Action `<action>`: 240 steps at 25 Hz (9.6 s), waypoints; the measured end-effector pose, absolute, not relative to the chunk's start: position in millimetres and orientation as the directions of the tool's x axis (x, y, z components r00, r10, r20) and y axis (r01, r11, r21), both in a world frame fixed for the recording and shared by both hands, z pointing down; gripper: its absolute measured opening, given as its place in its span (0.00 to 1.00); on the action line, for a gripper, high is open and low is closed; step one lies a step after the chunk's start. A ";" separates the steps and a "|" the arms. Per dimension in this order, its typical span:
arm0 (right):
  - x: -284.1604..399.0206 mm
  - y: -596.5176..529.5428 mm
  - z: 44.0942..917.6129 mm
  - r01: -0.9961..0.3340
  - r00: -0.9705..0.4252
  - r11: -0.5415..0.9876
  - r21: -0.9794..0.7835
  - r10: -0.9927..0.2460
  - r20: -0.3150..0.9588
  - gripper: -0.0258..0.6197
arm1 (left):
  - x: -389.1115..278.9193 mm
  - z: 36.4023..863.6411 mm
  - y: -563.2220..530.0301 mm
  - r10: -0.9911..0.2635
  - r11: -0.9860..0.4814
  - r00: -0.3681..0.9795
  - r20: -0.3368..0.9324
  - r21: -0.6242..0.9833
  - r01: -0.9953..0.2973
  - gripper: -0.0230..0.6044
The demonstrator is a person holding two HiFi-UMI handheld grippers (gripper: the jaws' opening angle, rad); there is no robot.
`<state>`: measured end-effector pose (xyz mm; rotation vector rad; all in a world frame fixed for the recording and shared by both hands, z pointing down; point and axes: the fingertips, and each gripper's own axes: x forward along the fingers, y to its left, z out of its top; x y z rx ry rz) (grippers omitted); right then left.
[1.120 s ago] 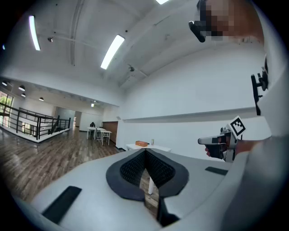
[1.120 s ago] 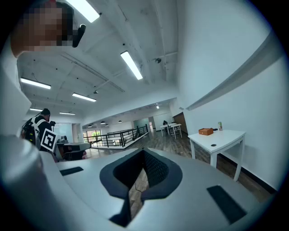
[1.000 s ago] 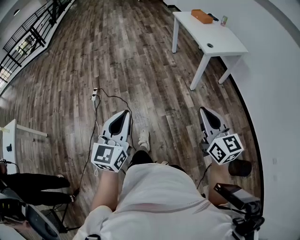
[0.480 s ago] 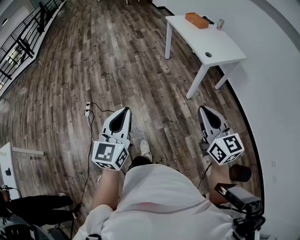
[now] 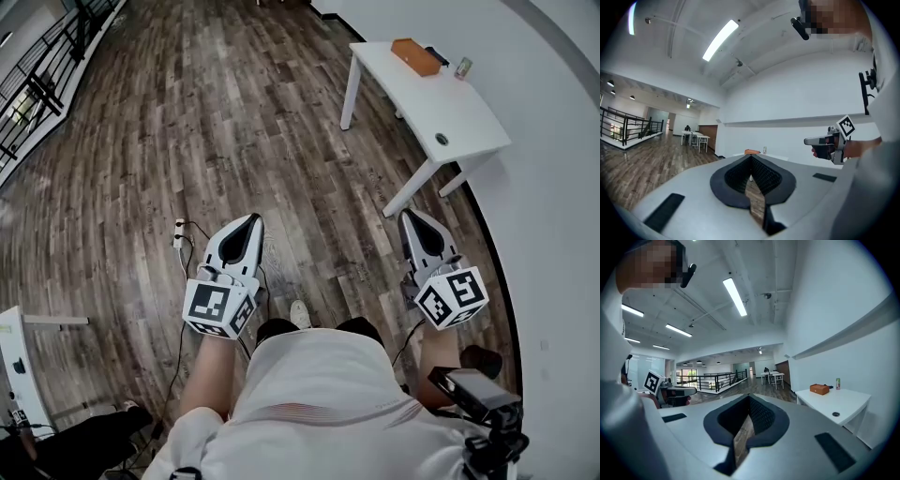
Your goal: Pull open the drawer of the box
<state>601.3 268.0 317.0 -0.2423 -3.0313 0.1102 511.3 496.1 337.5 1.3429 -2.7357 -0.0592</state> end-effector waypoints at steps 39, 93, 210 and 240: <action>116.5 87.4 343.4 0.278 -0.953 0.938 -0.205 0.296 0.063 0.04 | 74.7 354.5 327.4 -0.705 0.709 -0.704 0.084 0.080 -0.701 0.05; -131.2 -337.5 396.2 -0.690 -0.724 0.700 -0.184 -0.667 0.177 0.04 | -355.0 392.9 -227.0 -0.961 -0.223 0.243 0.132 0.148 -0.963 0.05; -115.5 -353.7 579.1 -0.929 -0.369 0.337 -0.153 -0.810 0.457 0.08 | -339.4 459.9 -298.9 -0.809 -0.468 0.524 0.266 0.246 -0.849 0.05; -127.0 -222.5 374.4 -0.868 -0.494 0.485 -0.103 -0.865 0.094 0.05 | -322.0 383.4 -184.3 -0.836 -0.522 0.540 0.098 0.160 -0.838 0.05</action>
